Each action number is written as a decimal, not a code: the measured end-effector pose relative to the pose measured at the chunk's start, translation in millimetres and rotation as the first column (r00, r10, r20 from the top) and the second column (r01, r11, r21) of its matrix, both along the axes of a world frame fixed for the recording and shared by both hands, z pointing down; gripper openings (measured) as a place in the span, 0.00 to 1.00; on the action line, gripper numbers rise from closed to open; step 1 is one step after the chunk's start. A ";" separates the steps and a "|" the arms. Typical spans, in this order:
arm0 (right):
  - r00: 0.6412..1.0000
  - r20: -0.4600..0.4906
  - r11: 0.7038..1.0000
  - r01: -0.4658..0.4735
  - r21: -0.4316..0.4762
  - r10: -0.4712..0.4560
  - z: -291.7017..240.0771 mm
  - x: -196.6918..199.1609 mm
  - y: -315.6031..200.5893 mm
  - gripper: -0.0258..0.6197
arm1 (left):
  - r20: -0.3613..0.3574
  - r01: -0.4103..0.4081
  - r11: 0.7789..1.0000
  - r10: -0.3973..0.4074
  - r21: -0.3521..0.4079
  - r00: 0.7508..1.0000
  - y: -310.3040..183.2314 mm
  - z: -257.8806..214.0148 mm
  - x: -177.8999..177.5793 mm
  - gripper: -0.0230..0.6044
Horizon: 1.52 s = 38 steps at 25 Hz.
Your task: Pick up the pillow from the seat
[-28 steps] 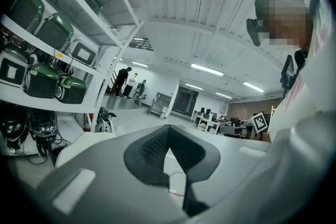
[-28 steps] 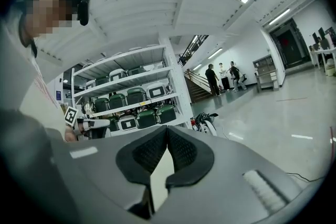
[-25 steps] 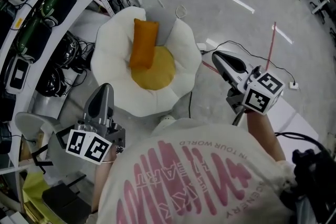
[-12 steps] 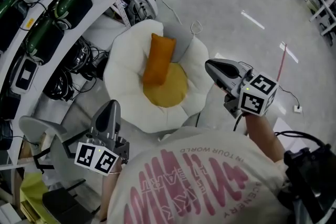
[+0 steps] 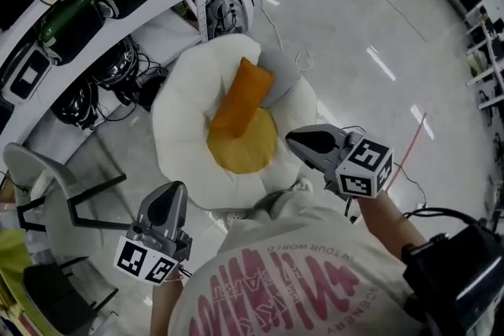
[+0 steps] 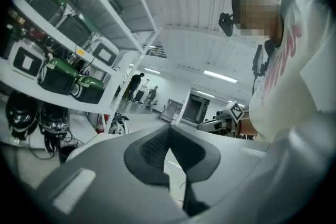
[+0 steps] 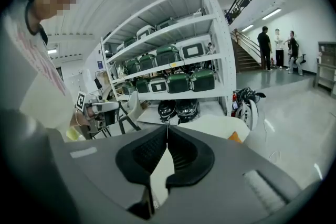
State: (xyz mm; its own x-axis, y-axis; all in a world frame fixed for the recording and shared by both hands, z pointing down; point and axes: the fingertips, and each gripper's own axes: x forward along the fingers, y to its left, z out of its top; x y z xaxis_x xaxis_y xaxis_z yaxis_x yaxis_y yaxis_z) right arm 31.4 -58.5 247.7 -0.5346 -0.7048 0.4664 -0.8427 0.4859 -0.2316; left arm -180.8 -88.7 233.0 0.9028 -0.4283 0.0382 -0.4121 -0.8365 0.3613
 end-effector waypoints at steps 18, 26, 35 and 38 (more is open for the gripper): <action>0.964 0.227 0.950 0.191 -0.245 -0.135 158.4 169.1 -106.2 0.17 | 0.020 0.415 0.854 -0.431 -0.314 0.902 -33.8 126.9 164.3 0.06; 0.973 0.193 0.955 0.171 -0.241 -0.126 199.1 261.6 -158.4 0.16 | 0.002 0.527 0.770 -0.564 -0.359 0.826 -68.2 163.1 211.2 0.06; 0.965 0.257 0.957 0.028 -0.288 0.049 284.1 309.5 -197.9 0.17 | 0.041 0.606 0.646 -0.668 -0.464 0.743 -103.2 261.8 201.1 0.23; 0.953 0.276 0.946 -0.028 -0.324 0.122 325.0 307.6 -202.0 0.19 | 0.051 0.590 0.625 -0.663 -0.511 0.747 -106.0 305.8 199.4 0.23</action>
State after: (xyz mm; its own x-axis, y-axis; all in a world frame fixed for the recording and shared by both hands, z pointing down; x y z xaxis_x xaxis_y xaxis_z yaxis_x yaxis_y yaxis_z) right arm 339.1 -260.5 572.7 -0.6305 -0.5914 0.5027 -0.7471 0.2867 -0.5997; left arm 18.6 -194.7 538.7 0.4333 -0.8506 0.2979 -0.6907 -0.1010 0.7161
